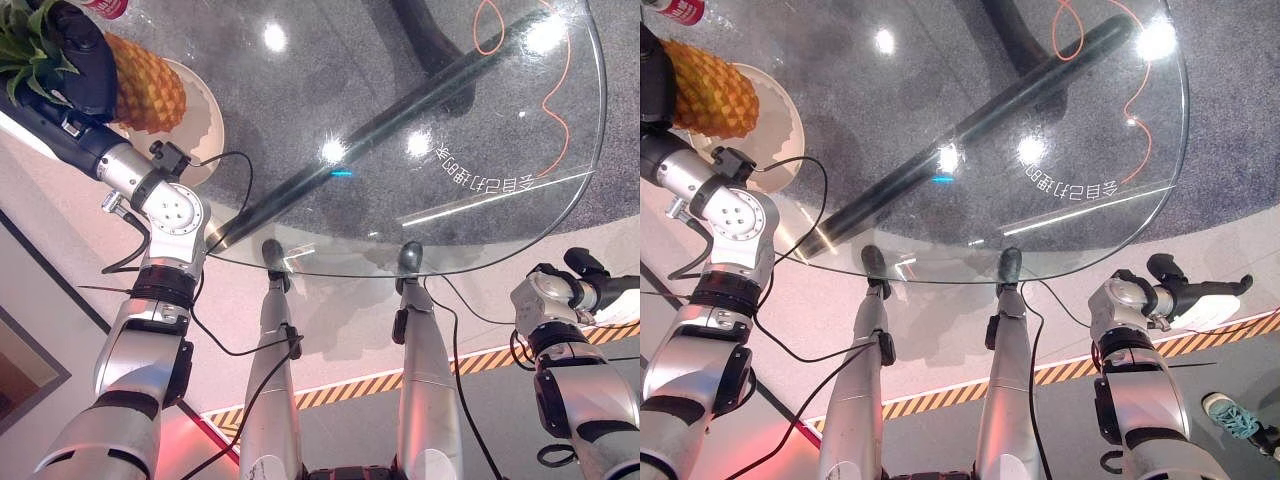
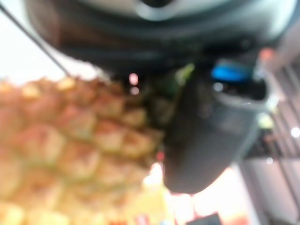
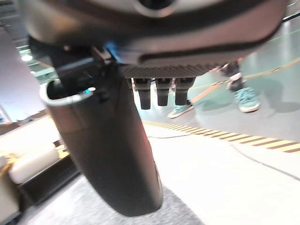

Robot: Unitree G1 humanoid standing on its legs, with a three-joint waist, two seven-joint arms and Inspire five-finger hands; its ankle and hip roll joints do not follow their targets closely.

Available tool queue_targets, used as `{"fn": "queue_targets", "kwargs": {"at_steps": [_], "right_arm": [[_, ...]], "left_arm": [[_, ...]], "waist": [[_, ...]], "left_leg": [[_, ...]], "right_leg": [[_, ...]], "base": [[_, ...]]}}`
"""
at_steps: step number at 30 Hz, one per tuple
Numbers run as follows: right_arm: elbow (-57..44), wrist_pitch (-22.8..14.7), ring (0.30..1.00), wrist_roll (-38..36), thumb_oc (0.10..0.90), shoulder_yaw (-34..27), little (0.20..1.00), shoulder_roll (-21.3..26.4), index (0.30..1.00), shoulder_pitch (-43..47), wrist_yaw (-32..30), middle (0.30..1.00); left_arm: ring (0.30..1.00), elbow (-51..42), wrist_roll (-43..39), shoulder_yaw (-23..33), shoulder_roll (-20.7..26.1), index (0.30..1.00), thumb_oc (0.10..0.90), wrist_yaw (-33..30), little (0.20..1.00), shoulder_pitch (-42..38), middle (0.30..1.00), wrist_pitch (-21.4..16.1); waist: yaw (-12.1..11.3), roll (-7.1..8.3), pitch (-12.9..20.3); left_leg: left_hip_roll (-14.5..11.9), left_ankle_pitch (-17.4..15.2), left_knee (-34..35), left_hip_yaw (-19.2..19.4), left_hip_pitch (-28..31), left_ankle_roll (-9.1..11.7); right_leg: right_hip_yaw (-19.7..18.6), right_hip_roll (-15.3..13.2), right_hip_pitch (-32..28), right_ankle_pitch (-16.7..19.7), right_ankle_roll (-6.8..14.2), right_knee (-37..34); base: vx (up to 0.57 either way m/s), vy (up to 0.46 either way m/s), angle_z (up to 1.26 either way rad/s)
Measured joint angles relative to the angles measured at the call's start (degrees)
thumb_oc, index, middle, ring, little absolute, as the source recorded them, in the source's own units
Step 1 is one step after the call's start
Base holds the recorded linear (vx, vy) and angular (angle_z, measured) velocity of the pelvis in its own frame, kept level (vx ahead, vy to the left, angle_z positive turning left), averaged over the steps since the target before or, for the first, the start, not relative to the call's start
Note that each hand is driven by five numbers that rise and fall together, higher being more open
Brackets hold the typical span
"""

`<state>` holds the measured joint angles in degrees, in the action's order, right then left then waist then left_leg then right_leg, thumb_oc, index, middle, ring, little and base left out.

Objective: Pick up the fruit to the plate

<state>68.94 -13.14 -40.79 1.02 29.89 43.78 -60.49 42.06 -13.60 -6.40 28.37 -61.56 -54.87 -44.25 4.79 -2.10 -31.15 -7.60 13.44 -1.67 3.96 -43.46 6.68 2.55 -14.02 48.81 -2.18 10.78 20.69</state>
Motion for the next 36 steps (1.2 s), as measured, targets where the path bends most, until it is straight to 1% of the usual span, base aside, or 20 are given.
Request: {"fn": "queue_targets", "kwargs": {"at_steps": [10, 11, 14, 18, 20, 21, 23, 24, 27, 33, 36], "right_arm": [[2.2, 8.2, 0.900, -4.4, 0.800, 0.6, 0.900, 0.0, 0.900, -0.2, 10.9, 0.900], [2.3, 8.4, 0.900, -4.6, 0.800, 0.6, 0.900, -0.1, 0.900, -0.3, 11.5, 0.900], [2.6, 9.5, 0.900, -5.0, 0.800, 1.1, 0.900, -0.3, 0.900, -1.4, 16.7, 0.900], [2.6, 9.5, 0.900, -4.9, 0.800, 2.2, 0.900, -0.9, 0.900, -2.5, 22.4, 0.900], [2.6, 9.4, 0.900, -4.8, 0.800, 2.5, 0.900, -1.1, 0.900, -2.8, 24.2, 0.900], [2.7, 9.4, 0.900, -4.8, 0.800, 2.7, 0.900, -1.2, 0.900, -2.9, 26.3, 0.900], [2.7, 9.4, 0.900, -4.7, 0.800, 3.2, 0.900, -1.2, 0.900, -2.9, 27.4, 0.900], [2.9, 9.4, 0.900, -4.7, 0.800, 3.6, 0.900, -1.2, 0.900, -2.9, 30.1, 0.900], [3.9, 9.5, 0.900, -4.7, 0.800, 4.1, 0.900, -1.2, 0.900, -2.9, 33.8, 0.900], [4.4, 9.5, 0.900, -4.7, 0.800, 4.6, 0.900, -2.0, 0.900, -3.1, 37.4, 0.900], [4.4, 9.5, 0.900, -4.7, 0.800, 4.7, 0.900, -2.3, 0.900, -3.1, 37.9, 0.900]], "left_arm": [[0.300, 0.0, 0.8, -2.3, 0.5, 0.300, 0.100, -1.0, 0.200, -1.3, 0.300, 0.5], [0.300, 0.0, 0.8, -2.3, 0.5, 0.300, 0.100, -1.2, 0.200, -1.3, 0.300, 0.6], [0.300, 0.9, 0.8, -2.3, 0.5, 0.300, 0.100, -2.0, 0.200, -1.7, 0.300, 0.9], [0.300, 2.3, 1.0, -2.3, 0.5, 0.300, 0.100, -2.9, 0.200, -1.8, 0.300, 2.2], [0.300, 2.9, 1.0, -2.3, 0.5, 0.300, 0.100, -2.9, 0.200, -1.8, 0.300, 2.6], [0.300, 3.5, 1.0, -2.3, 0.5, 0.300, 0.100, -2.9, 0.200, -1.8, 0.300, 2.7], [0.300, 4.3, 0.9, -2.3, 0.5, 0.300, 0.100, -2.9, 0.200, -2.0, 0.300, 2.8], [0.300, 6.0, 0.9, -2.3, 0.5, 0.300, 0.100, -2.9, 0.200, -2.6, 0.300, 2.8], [0.300, 6.8, 0.9, -2.2, 0.5, 0.300, 0.100, -2.9, 0.200, -3.0, 0.300, 2.8], [0.300, 7.7, 1.1, -2.2, 0.6, 0.300, 0.100, -2.9, 0.200, -3.8, 0.300, 3.1], [0.300, 9.1, 1.3, -2.2, 1.2, 0.300, 0.100, -2.9, 0.200, -4.2, 0.300, 4.5]], "waist": [[-0.1, 0.00, 0.0], [-0.1, 0.00, 0.0], [-0.1, 0.01, 0.0], [-0.1, 0.02, 0.0], [0.0, 0.03, 0.0], [0.0, 0.04, 0.0], [0.0, 0.06, 0.0], [0.1, 0.13, 0.1], [0.0, 0.23, 0.1], [0.1, 0.94, 0.0], [0.3, 1.23, 0.0]], "left_leg": [[0.0, 0.1, -0.1, -0.3, 0.1, 0.1], [0.0, 0.1, -0.1, -0.3, 0.2, 0.1], [0.0, 0.1, -0.4, -0.5, 0.3, 0.1], [0.0, 0.3, -0.5, -0.7, 0.3, 0.2], [0.0, 0.4, -0.5, -0.8, 0.3, 0.3], [0.0, 0.5, -0.5, -0.9, 0.3, 0.3], [0.0, 0.5, -0.5, -0.9, 0.3, 0.2], [-0.1, 0.5, -0.6, -1.0, 0.3, 0.3], [-0.1, 0.5, -0.7, -1.1, 0.3, 0.3], [-0.3, 0.5, -0.7, -1.1, 0.3, 0.3], [-0.3, 0.5, -0.6, -1.1, 0.2, 0.3]], "right_leg": [[0.1, 0.0, -0.3, 0.0, 0.0, 0.1], [0.1, 0.0, -0.3, 0.0, 0.0, 0.1], [0.2, 0.1, -0.6, 0.0, 0.0, 0.3], [0.2, 0.1, -0.7, 0.1, -0.1, 0.6], [0.2, 0.1, -0.6, 0.1, -0.1, 0.7], [0.2, 0.1, -0.6, 0.1, -0.1, 0.9], [0.2, 0.1, -0.6, 0.1, -0.1, 1.0], [0.3, 0.1, -0.6, 0.1, -0.1, 1.1], [0.3, 0.2, -0.6, 0.1, -0.1, 1.2], [0.3, 0.4, -0.6, 0.1, -0.1, 1.1], [0.3, 0.4, -0.5, 0.1, -0.1, 1.1]], "base": [[0.00, 0.000, 0.00], [0.00, 0.000, 0.00], [0.00, 0.000, 0.00], [0.00, 0.000, 0.00], [0.00, 0.000, 0.00], [0.00, 0.000, 0.00], [0.00, 0.000, 0.00], [0.00, 0.000, 0.00], [0.00, 0.000, 0.00], [0.00, 0.000, 0.00], [0.00, 0.000, 0.00]]}}
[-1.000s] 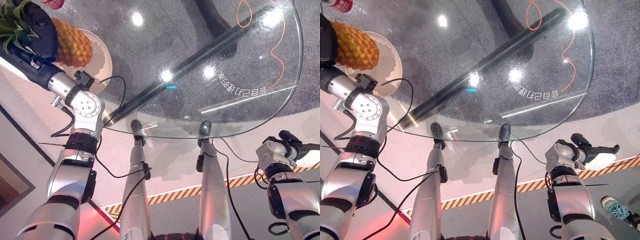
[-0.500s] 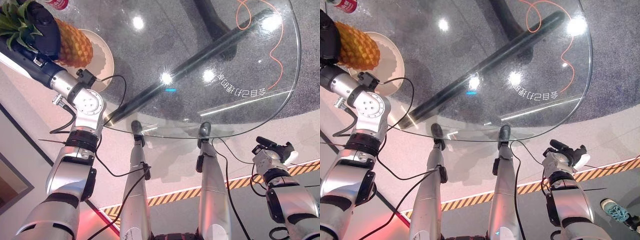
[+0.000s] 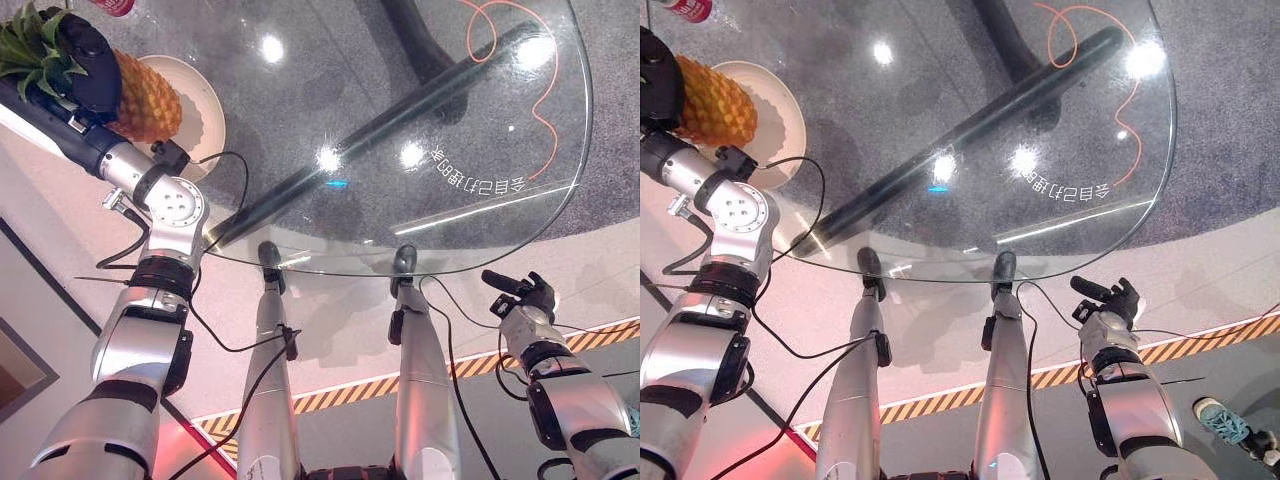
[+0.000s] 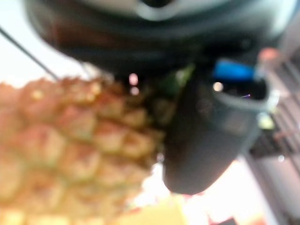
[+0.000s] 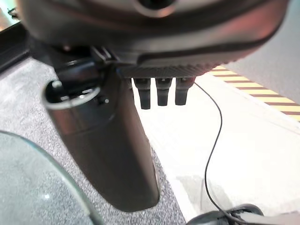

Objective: Pick up the fruit to the plate

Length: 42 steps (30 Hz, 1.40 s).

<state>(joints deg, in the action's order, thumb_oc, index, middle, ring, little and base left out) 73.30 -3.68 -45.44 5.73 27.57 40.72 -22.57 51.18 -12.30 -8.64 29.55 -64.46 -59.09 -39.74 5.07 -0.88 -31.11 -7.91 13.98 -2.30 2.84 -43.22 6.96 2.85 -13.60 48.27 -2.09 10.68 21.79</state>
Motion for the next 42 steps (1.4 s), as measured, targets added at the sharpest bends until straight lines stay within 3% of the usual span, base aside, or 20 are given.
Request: {"fn": "queue_targets", "kwargs": {"at_steps": [42], "right_arm": [[-0.1, -1.0, 0.900, 0.4, 0.800, 1.2, 0.900, -0.3, 0.900, 0.3, 0.6, 0.900]], "left_arm": [[0.300, 7.7, 0.2, -2.5, 2.9, 0.300, 0.100, 2.9, 0.200, -4.6, 0.300, 0.7]], "waist": [[0.8, 2.32, 0.0]], "left_leg": [[0.0, 0.0, 0.1, 0.1, -2.0, 0.0]], "right_leg": [[-0.1, 0.1, 2.1, 0.0, 0.0, 0.0]], "base": [[0.00, 0.000, 0.00]]}}
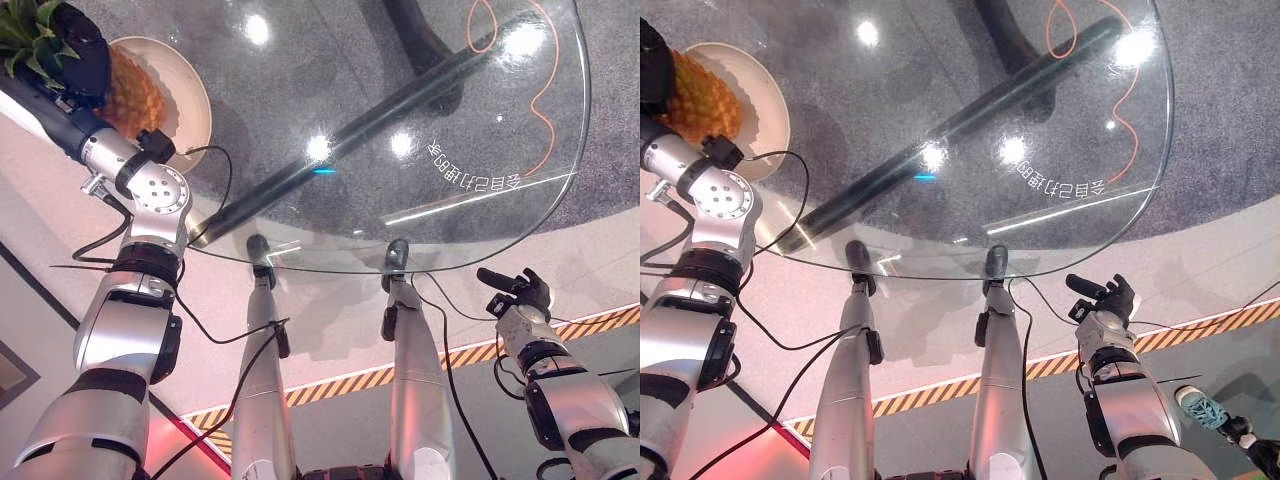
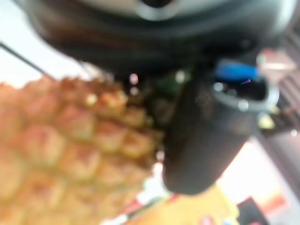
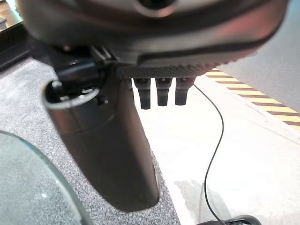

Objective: Pick up the fruit to the plate

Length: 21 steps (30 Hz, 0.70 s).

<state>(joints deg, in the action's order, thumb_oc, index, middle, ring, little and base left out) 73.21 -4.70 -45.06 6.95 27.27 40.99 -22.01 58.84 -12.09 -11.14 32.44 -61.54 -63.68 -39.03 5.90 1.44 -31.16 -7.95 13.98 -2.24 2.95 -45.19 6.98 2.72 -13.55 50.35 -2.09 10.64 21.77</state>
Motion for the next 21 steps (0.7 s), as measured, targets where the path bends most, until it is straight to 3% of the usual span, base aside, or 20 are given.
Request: {"fn": "queue_targets", "kwargs": {"at_steps": [12, 14, 15, 21], "right_arm": [[0.0, -0.5, 0.900, 0.0, 0.800, 1.0, 0.900, 0.0, 0.900, 0.0, 0.0, 0.900], [0.0, -0.5, 0.900, 0.0, 0.800, 1.0, 0.900, 0.0, 0.900, 0.0, 0.0, 0.900], [0.0, -0.5, 0.900, 0.0, 0.800, 1.0, 0.900, 0.0, 0.900, 0.0, 0.0, 0.900], [0.0, -0.8, 0.900, 0.0, 0.800, 1.1, 0.900, 0.0, 0.900, 0.0, 0.0, 0.900]], "left_arm": [[0.309, 1.4, 0.0, -1.2, 0.0, 0.309, 0.111, 1.4, 0.211, -1.3, 0.309, 0.0], [0.385, 1.8, 0.0, -1.4, 0.0, 0.385, 0.199, 2.2, 0.299, -1.4, 0.385, 0.0], [0.474, 2.2, 0.0, -1.5, 0.0, 0.474, 0.303, 2.4, 0.403, -1.5, 0.474, 0.0], [0.549, 3.3, 0.0, -1.5, 0.0, 0.549, 0.391, 2.4, 0.491, -1.5, 0.549, 0.0]], "waist": [[0.5, 0.41, 0.0], [0.5, 0.41, 0.0], [0.5, 0.41, 0.0], [0.5, 0.42, 0.0]], "left_leg": [[-0.1, 0.0, 0.0, 0.0, 0.0, 0.0], [-0.1, 0.0, 0.0, 0.0, 0.0, 0.0], [-0.1, 0.0, 0.0, 0.0, 0.0, 0.0], [-0.2, 0.0, 0.0, 0.1, 0.0, 0.0]], "right_leg": [[0.0, 0.1, 0.0, 0.0, 0.0, 0.0], [0.0, 0.1, 0.0, 0.0, 0.0, 0.0], [0.0, 0.1, 0.0, 0.0, 0.0, 0.0], [0.0, 0.2, 0.1, 0.0, 0.0, 0.0]], "base": [[0.00, 0.000, 0.00], [0.00, 0.000, 0.00], [0.00, 0.000, 0.00], [0.00, 0.000, 0.00]]}}
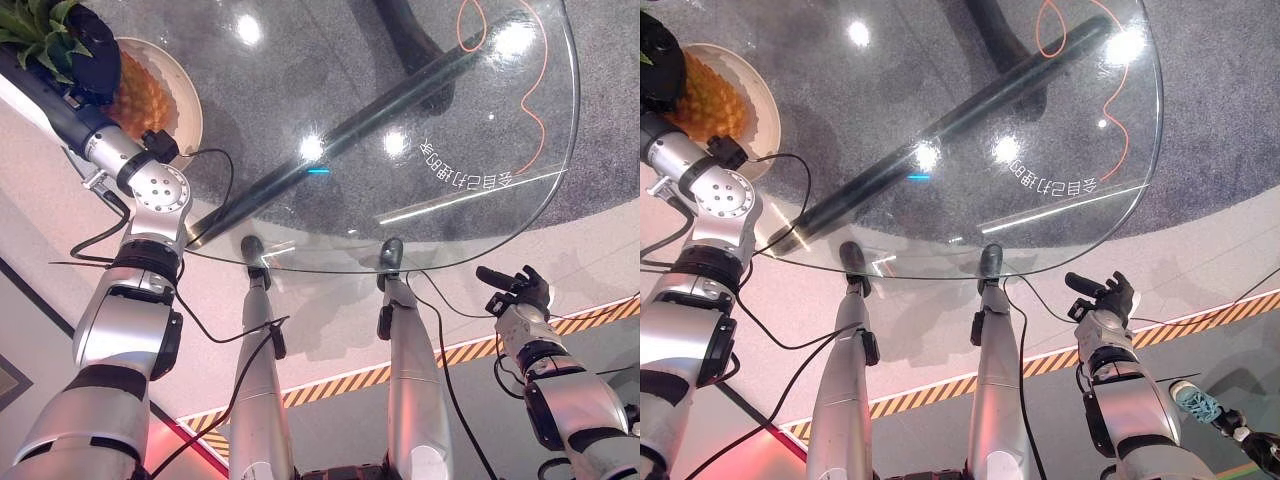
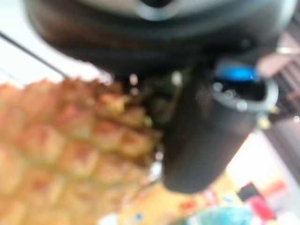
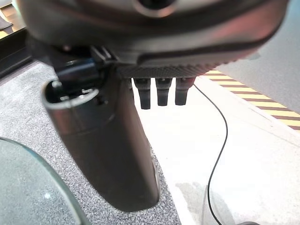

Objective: Pick up the fruit to the plate

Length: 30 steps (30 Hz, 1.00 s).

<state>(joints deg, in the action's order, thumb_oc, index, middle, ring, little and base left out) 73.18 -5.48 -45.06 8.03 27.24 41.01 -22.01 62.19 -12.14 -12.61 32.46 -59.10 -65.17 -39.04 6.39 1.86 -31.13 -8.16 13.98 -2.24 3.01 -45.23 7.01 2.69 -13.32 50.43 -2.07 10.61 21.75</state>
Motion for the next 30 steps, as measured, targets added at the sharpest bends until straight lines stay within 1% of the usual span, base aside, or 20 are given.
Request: {"fn": "queue_targets", "kwargs": {"at_steps": [1, 9, 10, 11, 12, 13, 14, 15, 16, 19, 23, 27, 29, 30], "right_arm": [[0.0, 0.0, 0.900, 0.0, 0.800, 0.0, 0.900, 0.0, 0.900, 0.0, 0.0, 0.900], [0.0, -0.1, 0.900, 0.0, 0.800, 0.0, 0.900, 0.0, 0.900, 0.1, 0.0, 0.900], [0.0, -0.1, 0.900, 0.0, 0.800, 0.0, 0.900, 0.0, 0.900, 0.2, 0.0, 0.900], [0.0, -0.1, 0.900, 0.0, 0.800, 0.0, 0.900, 0.0, 0.900, 0.3, 0.0, 0.900], [0.0, -0.1, 0.900, 0.0, 0.800, 0.0, 0.900, 0.0, 0.900, 0.3, 0.0, 0.900], [0.0, -0.1, 0.900, 0.0, 0.800, 0.1, 0.900, 0.0, 0.900, 0.4, 0.0, 0.900], [0.0, -0.1, 0.900, 0.0, 0.800, 0.1, 0.900, 0.0, 0.900, 0.5, 0.0, 0.900], [0.0, -0.1, 0.900, 0.0, 0.800, 0.1, 0.900, 0.0, 0.900, 0.5, 0.0, 0.900], [0.0, -0.1, 0.900, 0.0, 0.800, 0.1, 0.900, 0.0, 0.900, 0.6, 0.0, 0.900], [0.0, -0.1, 0.900, 0.0, 0.800, 0.1, 0.900, 0.0, 0.900, 0.6, 0.0, 0.900], [0.0, -0.1, 0.900, 0.0, 0.800, 0.1, 0.900, 0.0, 0.900, 0.7, 0.0, 0.900], [0.0, -0.1, 0.900, 0.0, 0.800, 0.1, 0.900, 0.0, 0.900, 0.7, 0.0, 0.900], [0.0, -0.1, 0.900, 0.0, 0.800, 0.1, 0.900, 0.0, 0.900, 0.8, 0.0, 0.900], [0.0, -0.1, 0.900, 0.0, 0.800, 0.1, 0.900, 0.0, 0.900, 0.8, 0.0, 0.900]], "left_arm": [[0.578, 0.0, 0.0, 0.0, 0.1, 0.578, 0.424, 0.0, 0.524, 0.0, 0.578, 0.0], [0.585, 0.0, 0.0, 0.0, 0.1, 0.585, 0.432, 0.2, 0.532, 0.0, 0.585, 0.0], [0.594, 0.0, 0.0, 0.0, 0.1, 0.594, 0.443, 0.3, 0.543, 0.0, 0.594, 0.0], [0.608, 0.0, 0.0, 0.0, 0.1, 0.608, 0.460, 0.7, 0.560, 0.0, 0.608, 0.0], [0.660, 0.0, -0.1, 0.0, 0.1, 0.660, 0.520, 1.0, 0.620, 0.0, 0.660, 0.0], [0.698, 0.0, -0.1, 0.0, 0.1, 0.698, 0.564, 1.2, 0.664, 0.0, 0.698, 0.0], [0.707, 0.0, -0.1, 0.0, 0.1, 0.707, 0.575, 1.3, 0.675, 0.0, 0.707, 0.0], [0.700, 0.0, -0.1, 0.0, 0.1, 0.700, 0.567, 1.4, 0.667, 0.0, 0.700, 0.0], [0.639, 0.0, -0.1, 0.0, 0.1, 0.639, 0.495, 1.4, 0.595, 0.0, 0.639, 0.0], [0.599, 0.2, -0.3, 0.0, 0.2, 0.599, 0.449, 2.1, 0.549, 0.0, 0.599, 0.0], [0.625, 0.4, -0.4, 0.0, 0.2, 0.625, 0.479, 2.3, 0.579, 0.0, 0.625, -0.1], [0.662, 0.4, -0.5, 0.0, 0.2, 0.662, 0.523, 2.3, 0.623, 0.1, 0.662, -0.1], [0.700, 0.4, -0.6, 0.0, 0.2, 0.700, 0.567, 2.3, 0.667, 0.1, 0.700, -0.1], [0.700, 0.4, -0.6, 0.0, 0.2, 0.700, 0.567, 2.3, 0.667, 0.1, 0.700, -0.1]], "waist": [[0.0, 0.00, 0.0], [0.0, 0.01, 0.0], [0.0, 0.01, 0.0], [0.0, 0.01, 0.0], [-0.1, 0.01, 0.0], [-0.1, 0.01, 0.0], [-0.1, 0.01, 0.0], [-0.1, 0.01, 0.0], [-0.1, 0.01, 0.0], [-0.2, 0.02, 0.0], [-0.2, 0.16, 0.0], [-0.6, 0.17, 0.0], [-0.7, 0.17, 0.0], [-0.7, 0.17, 0.0]], "left_leg": [[0.0, 0.0, 0.0, 0.0, 0.0, 0.0], [-0.1, 0.0, 0.0, 0.0, 0.0, 0.0], [-0.1, 0.0, 0.0, 0.0, 0.0, 0.0], [-0.1, 0.0, 0.0, 0.0, 0.0, 0.0], [-0.2, 0.0, 0.0, 0.0, 0.0, 0.0], [-0.2, 0.0, 0.0, 0.0, 0.0, 0.0], [-0.2, 0.0, 0.0, 0.0, 0.0, 0.1], [-0.3, 0.1, 0.0, 0.0, 0.0, 0.1], [-0.3, 0.1, -0.1, 0.0, 0.0, 0.1], [-0.4, 0.1, -0.4, 0.0, 0.0, 0.1], [-0.4, -0.1, -0.9, -0.2, 0.0, 0.3], [-0.7, 0.0, -1.0, -0.3, 0.0, 0.4], [-0.7, 0.0, -1.0, -0.3, 0.0, 0.4], [-0.7, 0.0, -1.0, -0.3, 0.0, 0.4]], "right_leg": [[0.0, 0.0, 0.0, 0.0, 0.0, 0.0], [0.0, 0.1, 0.0, 0.0, 0.0, 0.0], [0.0, 0.1, 0.0, 0.0, 0.0, 0.0], [0.0, 0.2, 0.0, 0.0, 0.0, 0.0], [0.0, 0.2, 0.0, 0.0, 0.0, 0.0], [0.0, 0.2, 0.0, 0.0, 0.0, 0.0], [0.0, 0.2, 0.0, 0.0, -0.1, 0.0], [0.0, 0.3, 0.0, 0.0, -0.1, 0.0], [0.0, 0.3, 0.0, 0.1, -0.1, 0.1], [0.0, 0.4, -0.1, 0.1, -0.2, 0.2], [0.0, 0.5, -0.1, 0.1, -0.3, 0.7], [0.0, 0.8, -0.1, 0.3, -0.5, 0.8], [0.0, 0.8, -0.1, 0.3, -0.5, 0.8], [0.0, 0.8, -0.1, 0.2, -0.5, 0.8]], "base": [[0.00, 0.000, 0.00], [0.00, 0.000, 0.00], [0.00, 0.000, 0.00], [0.00, 0.000, 0.00], [0.00, 0.000, 0.00], [0.00, 0.000, 0.00], [0.00, 0.000, 0.00], [0.00, 0.000, 0.00], [-0.04, 0.001, -0.01], [-0.01, -0.003, 0.00], [0.00, 0.000, 0.00], [-0.01, -0.002, 0.00], [-0.02, -0.007, 0.00], [-0.03, -0.020, 0.00]]}}
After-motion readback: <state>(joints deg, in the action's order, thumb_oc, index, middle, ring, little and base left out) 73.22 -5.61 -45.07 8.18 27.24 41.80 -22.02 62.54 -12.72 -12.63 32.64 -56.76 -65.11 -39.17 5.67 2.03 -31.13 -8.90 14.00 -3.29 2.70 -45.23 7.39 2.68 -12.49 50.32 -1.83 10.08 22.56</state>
